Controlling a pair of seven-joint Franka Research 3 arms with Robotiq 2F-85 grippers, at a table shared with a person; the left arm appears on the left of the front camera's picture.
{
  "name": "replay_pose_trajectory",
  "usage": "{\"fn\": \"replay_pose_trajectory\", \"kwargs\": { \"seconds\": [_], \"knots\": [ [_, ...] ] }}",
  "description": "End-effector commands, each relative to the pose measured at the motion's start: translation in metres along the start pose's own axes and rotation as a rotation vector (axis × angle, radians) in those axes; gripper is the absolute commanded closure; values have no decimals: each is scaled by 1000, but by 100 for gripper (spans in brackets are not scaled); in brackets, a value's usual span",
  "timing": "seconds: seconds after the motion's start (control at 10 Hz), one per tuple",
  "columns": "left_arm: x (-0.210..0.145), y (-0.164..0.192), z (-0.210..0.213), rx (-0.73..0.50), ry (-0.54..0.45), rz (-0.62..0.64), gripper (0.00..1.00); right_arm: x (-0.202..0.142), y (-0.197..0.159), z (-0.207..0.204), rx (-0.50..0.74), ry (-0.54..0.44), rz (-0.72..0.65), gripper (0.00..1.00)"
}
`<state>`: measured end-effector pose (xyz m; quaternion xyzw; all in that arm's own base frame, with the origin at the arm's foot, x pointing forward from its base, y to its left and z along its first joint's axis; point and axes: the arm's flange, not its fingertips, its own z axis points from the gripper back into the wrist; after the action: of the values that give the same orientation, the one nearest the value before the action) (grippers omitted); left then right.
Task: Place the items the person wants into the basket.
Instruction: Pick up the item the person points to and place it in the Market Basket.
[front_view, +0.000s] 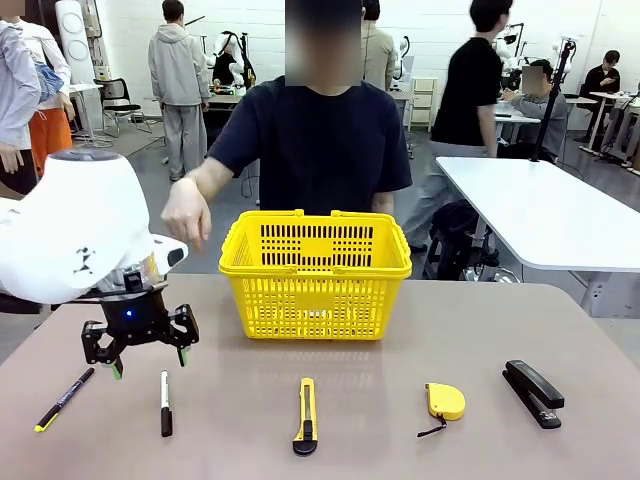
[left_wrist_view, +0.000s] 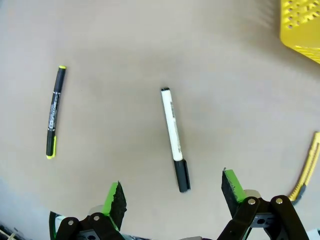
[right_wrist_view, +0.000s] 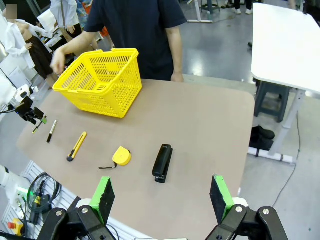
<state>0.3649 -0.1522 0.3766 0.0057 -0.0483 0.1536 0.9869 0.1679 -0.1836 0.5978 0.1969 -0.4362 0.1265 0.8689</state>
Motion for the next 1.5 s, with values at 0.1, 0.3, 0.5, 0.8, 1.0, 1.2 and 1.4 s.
{"fn": "replay_pose_trajectory", "kwargs": {
  "seconds": [0.1,0.3,0.5,0.8,1.0,1.2,1.4],
  "knots": [
    [-2,2,-40,57,-11,30,0,-1,-1,-2,1,-2,-1,0],
    [-1,0,-54,45,64,31,0,-1,-1,-2,1,-2,-1,0],
    [-1,-3,-62,51,97,34,0,-1,-1,-2,1,-2,-1,0],
    [0,-3,-70,56,109,29,0,-1,-1,-2,1,-2,-1,0],
    [-1,-2,-70,55,122,7,54,-1,-1,-2,1,-2,-1,0],
    [0,-2,-70,52,132,6,60,-1,-1,-2,1,-2,-1,0],
    [0,-3,-69,52,142,6,100,-1,-1,-2,1,-2,-1,0]
  ]
}}
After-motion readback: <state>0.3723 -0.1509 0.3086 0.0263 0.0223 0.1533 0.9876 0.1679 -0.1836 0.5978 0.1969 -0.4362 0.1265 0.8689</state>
